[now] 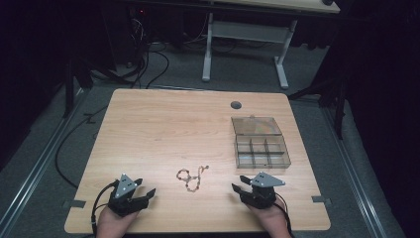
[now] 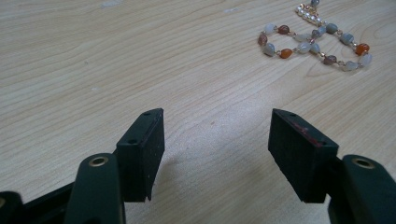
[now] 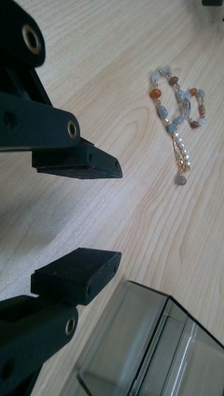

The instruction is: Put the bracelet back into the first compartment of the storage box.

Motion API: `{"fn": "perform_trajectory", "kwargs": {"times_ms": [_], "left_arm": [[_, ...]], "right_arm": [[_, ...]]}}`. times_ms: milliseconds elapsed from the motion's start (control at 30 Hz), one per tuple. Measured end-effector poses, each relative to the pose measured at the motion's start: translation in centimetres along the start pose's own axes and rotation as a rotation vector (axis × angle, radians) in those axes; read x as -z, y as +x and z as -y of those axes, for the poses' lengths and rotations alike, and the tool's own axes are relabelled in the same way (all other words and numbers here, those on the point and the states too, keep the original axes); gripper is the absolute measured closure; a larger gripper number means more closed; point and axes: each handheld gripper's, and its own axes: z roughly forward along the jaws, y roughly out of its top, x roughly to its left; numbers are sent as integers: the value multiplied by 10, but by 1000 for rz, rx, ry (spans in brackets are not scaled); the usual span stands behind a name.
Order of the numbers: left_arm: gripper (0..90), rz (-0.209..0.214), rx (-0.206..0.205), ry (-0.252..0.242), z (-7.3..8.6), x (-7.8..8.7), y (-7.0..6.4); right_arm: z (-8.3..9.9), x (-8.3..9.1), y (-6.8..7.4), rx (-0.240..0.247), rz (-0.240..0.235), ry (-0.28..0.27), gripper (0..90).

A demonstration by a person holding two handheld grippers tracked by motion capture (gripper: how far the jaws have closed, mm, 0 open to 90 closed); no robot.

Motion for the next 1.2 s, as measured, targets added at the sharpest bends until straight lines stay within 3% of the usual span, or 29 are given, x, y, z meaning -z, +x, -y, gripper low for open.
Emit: {"fn": "perform_trajectory", "kwargs": {"times_ms": [200, 433, 667, 700, 867, 1000, 1200], "left_arm": [[359, -10, -3, 17, -1, -2, -1], [375, -18, 15, -3, 0, 0, 1], [454, -32, 17, -1, 0, 1, 1], [465, -36, 8, -3, 0, 1, 0], [510, -37, 3, -25, 1, 3, -1], [628, -31, 16, -47, 2, 5, 1], [775, -13, 18, -50, 2, 5, 2]], "right_arm": [[1, -2, 1, 10, 4, 9, 529], [-4, -7, 7, 10, -4, 8, 542], [-11, -15, 18, 43, 2, 34, 674], [-14, -18, 22, 47, -4, 37, 739], [-24, -27, 28, 39, -26, 47, 775], [-46, -41, 41, 59, -70, 42, 846], [-59, -60, 54, 90, -117, 74, 900]]}}
